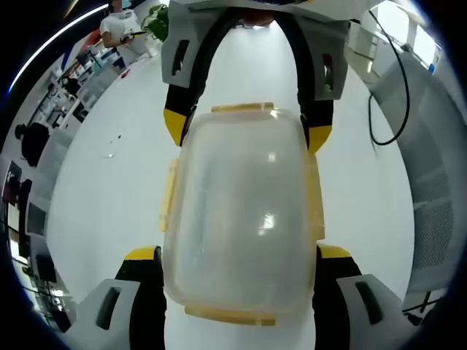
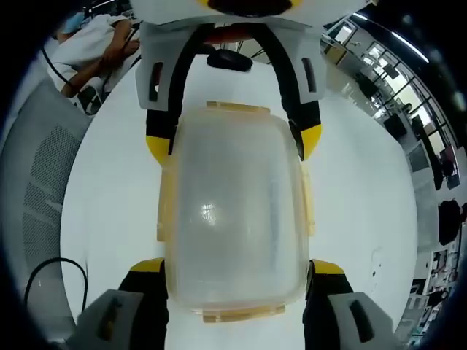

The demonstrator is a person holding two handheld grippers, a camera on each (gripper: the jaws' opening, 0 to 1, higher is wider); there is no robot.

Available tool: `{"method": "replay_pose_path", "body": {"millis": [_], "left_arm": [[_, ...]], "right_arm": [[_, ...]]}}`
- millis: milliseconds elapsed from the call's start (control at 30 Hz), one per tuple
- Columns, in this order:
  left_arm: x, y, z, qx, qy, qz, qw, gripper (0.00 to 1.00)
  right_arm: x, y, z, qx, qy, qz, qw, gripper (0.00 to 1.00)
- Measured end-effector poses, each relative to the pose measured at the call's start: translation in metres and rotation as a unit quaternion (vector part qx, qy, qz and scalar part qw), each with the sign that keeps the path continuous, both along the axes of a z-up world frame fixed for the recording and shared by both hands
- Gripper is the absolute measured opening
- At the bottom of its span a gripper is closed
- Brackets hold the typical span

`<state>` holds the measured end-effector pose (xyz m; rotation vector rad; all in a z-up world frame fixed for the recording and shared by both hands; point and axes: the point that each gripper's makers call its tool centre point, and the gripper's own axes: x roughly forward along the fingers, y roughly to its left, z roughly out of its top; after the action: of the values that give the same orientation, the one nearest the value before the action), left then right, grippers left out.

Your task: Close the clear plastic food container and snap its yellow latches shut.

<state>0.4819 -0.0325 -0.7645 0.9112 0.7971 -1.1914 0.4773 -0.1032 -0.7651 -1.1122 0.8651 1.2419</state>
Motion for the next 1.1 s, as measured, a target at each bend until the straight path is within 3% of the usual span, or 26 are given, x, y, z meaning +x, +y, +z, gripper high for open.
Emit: {"method": "replay_pose_path", "body": {"millis": [800,933,1033,1100], "left_arm": [[0.0034,0.0015,0.0004,-0.005,-0.002,0.003,1.0000,0.82],[0.0017,0.0098,-0.0053,0.033,-0.038,-0.054,0.9973,0.83],[-0.0017,0.0057,-0.0014,-0.002,-0.016,-0.022,0.9996,0.84],[-0.0006,0.0081,0.0010,-0.004,-0.014,-0.018,0.9997,0.83]], "right_arm": [[0.0065,0.0026,-0.0013,0.009,-0.021,0.003,0.9997,0.78],[0.0072,0.0029,-0.0010,0.005,-0.026,0.007,0.9996,0.77],[0.0074,0.0042,-0.0001,0.008,-0.026,0.006,0.9996,0.77],[0.0074,0.0047,0.0002,0.010,-0.027,0.007,0.9996,0.77]]}}
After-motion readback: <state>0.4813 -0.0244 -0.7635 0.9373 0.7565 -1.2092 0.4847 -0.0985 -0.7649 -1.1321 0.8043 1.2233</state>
